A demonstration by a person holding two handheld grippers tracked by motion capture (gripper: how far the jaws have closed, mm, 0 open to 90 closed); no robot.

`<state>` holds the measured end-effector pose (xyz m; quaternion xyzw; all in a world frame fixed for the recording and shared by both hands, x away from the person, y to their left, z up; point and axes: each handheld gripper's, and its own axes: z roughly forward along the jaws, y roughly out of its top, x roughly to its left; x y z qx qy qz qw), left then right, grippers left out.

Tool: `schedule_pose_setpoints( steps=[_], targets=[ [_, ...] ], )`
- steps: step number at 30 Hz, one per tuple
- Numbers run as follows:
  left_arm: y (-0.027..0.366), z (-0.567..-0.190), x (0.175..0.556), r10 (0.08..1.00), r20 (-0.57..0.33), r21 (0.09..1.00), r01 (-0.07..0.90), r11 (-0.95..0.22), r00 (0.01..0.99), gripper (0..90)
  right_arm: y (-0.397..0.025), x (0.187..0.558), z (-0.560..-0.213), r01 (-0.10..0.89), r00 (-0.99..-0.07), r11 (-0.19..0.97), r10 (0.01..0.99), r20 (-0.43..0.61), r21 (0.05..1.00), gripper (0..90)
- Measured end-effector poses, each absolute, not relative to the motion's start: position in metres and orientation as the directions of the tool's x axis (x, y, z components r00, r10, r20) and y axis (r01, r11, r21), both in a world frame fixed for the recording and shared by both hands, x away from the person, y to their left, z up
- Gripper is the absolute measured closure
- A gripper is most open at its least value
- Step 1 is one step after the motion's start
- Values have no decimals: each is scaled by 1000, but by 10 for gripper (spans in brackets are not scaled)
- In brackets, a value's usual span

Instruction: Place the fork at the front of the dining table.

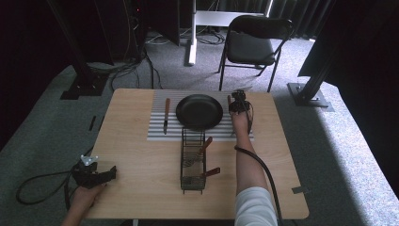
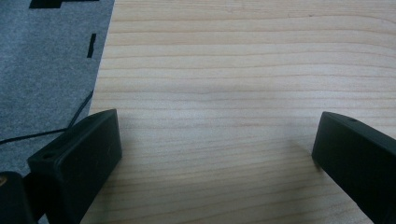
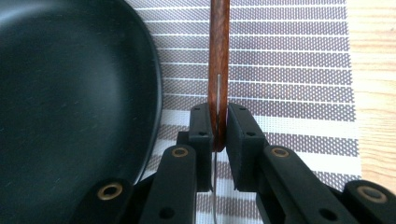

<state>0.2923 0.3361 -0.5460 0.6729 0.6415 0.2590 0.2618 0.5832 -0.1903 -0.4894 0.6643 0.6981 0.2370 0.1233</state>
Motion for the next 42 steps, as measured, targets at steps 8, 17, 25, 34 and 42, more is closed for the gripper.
schedule_pose_setpoints(
  steps=[8, 17, 25, 34, 42],
  targets=[
    [336, -546, 292, 999, 12, 685, 728, -39, 43, 12, -182, 587, -505, 879, -77, 8, 989, 127, 476, 796],
    [336, -546, 292, 999, 13, 685, 728, -40, 43, 12, -190, 571, -488, 863, -96, -2, 981, 169, 506, 622],
    [336, -546, 292, 999, 13, 685, 728, -40, 43, 12, -199, 530, -481, 844, -165, 32, 965, 203, 535, 674],
    [336, -546, 292, 999, 13, 685, 728, -40, 43, 12, -195, 512, -499, 855, -188, 77, 968, 169, 513, 780],
    [336, -546, 292, 999, 13, 685, 728, -40, 43, 12, -208, 513, -504, 852, -137, 21, 973, 184, 523, 868]
  ],
)
